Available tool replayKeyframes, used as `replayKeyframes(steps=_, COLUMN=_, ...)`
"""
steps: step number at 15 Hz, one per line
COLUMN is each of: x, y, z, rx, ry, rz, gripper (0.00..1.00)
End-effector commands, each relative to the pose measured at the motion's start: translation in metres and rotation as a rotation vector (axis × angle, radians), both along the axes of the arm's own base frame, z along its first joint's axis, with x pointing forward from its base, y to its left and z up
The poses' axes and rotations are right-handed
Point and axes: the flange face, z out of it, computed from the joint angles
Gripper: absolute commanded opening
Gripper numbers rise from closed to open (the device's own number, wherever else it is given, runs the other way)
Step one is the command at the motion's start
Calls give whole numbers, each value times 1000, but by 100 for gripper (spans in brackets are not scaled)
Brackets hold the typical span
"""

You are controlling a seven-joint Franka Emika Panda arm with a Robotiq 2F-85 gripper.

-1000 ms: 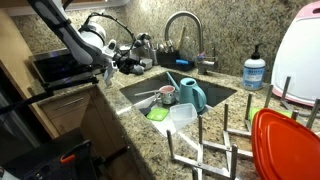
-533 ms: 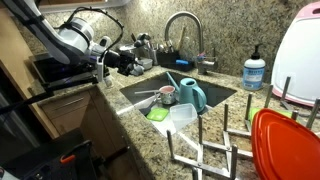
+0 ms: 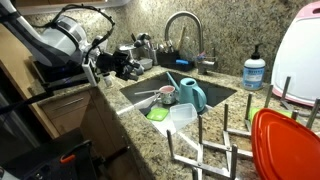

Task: Take the straw and put it in the sink

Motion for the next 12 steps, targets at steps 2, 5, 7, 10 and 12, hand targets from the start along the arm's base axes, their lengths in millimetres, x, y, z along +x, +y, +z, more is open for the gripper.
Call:
replayKeyframes(steps=2, x=-23, y=-48, z=4, rx=-33, ry=34, rz=-76, gripper=100)
replayKeyframes(steps=5, x=-39, y=-68, z=6, rx=-48, ry=45, rz=-116, gripper=100)
replayKeyframes(steps=7, x=-49, y=-78, z=6, rx=-48, ry=43, rz=-162, gripper=100)
replayKeyframes(steps=10, x=-43, y=-71, z=-4, rx=-29, ry=42, rz=-159, gripper=100)
replayKeyframes(steps=12, x=-43, y=-71, z=-4, rx=-29, ry=43, rz=-159, gripper=100)
